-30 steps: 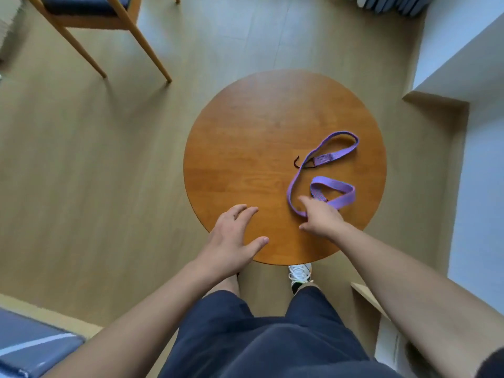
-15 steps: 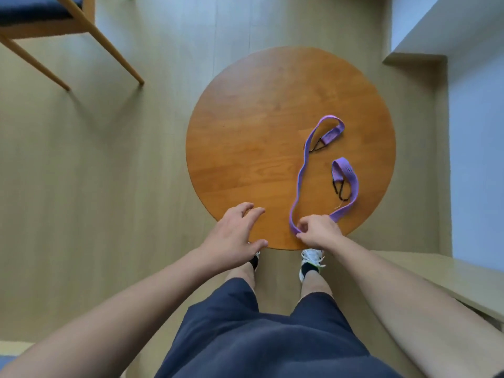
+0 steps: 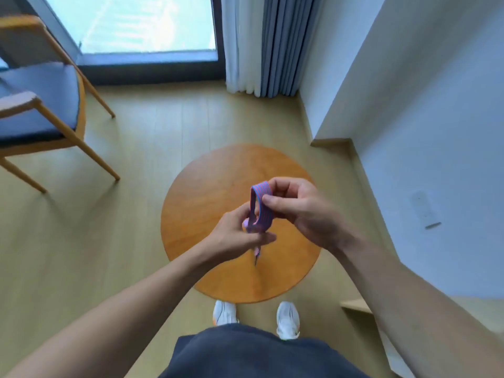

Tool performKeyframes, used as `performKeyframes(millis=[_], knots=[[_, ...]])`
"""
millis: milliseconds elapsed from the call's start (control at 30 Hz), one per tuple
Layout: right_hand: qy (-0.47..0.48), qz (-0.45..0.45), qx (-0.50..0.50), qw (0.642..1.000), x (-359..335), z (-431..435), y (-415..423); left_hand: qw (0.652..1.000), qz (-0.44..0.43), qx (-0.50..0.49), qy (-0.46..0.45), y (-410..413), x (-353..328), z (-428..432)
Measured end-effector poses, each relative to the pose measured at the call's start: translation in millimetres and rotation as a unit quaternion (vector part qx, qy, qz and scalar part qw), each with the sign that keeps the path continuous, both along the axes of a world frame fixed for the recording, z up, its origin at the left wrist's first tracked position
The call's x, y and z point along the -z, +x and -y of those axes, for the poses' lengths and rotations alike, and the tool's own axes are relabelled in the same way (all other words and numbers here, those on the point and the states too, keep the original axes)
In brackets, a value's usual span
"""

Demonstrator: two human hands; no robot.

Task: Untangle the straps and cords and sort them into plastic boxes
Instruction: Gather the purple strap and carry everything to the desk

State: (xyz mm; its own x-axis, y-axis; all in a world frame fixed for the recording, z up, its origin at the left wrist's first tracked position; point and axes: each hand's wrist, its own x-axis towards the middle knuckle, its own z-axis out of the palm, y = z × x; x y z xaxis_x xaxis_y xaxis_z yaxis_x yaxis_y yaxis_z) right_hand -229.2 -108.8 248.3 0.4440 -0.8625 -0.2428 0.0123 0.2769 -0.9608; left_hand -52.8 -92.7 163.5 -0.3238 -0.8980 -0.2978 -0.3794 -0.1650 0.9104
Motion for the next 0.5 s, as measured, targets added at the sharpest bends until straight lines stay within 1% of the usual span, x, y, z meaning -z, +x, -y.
performKeyframes(millis=[67,100,233,300,333,400,433,467,500], knots=[[-0.034,0.026,0.033,0.999,-29.5,5.1,-21.5,0.999,-0.045,-0.001,-0.002,-16.4,-26.8,6.0],[-0.049,0.037,0.049,0.997,-41.5,6.8,-34.0,0.999,-0.051,0.005,-0.004,-23.5,-39.5,7.2],[-0.074,0.089,0.139,0.983,-75.4,8.8,-96.7,0.998,-0.014,0.067,-0.004,-40.4,-72.5,1.9],[-0.081,0.097,0.193,0.973,-84.8,5.3,-133.0,0.997,0.003,0.082,0.004,-46.6,-80.3,-3.6],[-0.084,0.083,0.225,0.967,-86.0,2.8,-150.4,0.997,0.002,0.077,0.001,-50.5,-85.0,-4.9],[-0.088,0.032,0.278,0.956,-76.5,-7.2,-177.8,0.998,0.010,0.035,-0.046,-63.7,-98.8,-5.3],[-0.082,0.006,0.289,0.954,-67.0,-16.1,-186.5,0.997,0.009,-0.002,-0.078,-71.9,-107.5,-3.9],[-0.072,-0.013,0.284,0.956,-56.2,-27.6,-191.0,0.994,-0.011,-0.045,-0.102,-80.9,-117.9,-2.7],[-0.056,-0.031,0.268,0.961,-45.8,-41.8,-191.3,0.989,-0.049,-0.078,-0.112,-90.4,-128.0,-1.5]])
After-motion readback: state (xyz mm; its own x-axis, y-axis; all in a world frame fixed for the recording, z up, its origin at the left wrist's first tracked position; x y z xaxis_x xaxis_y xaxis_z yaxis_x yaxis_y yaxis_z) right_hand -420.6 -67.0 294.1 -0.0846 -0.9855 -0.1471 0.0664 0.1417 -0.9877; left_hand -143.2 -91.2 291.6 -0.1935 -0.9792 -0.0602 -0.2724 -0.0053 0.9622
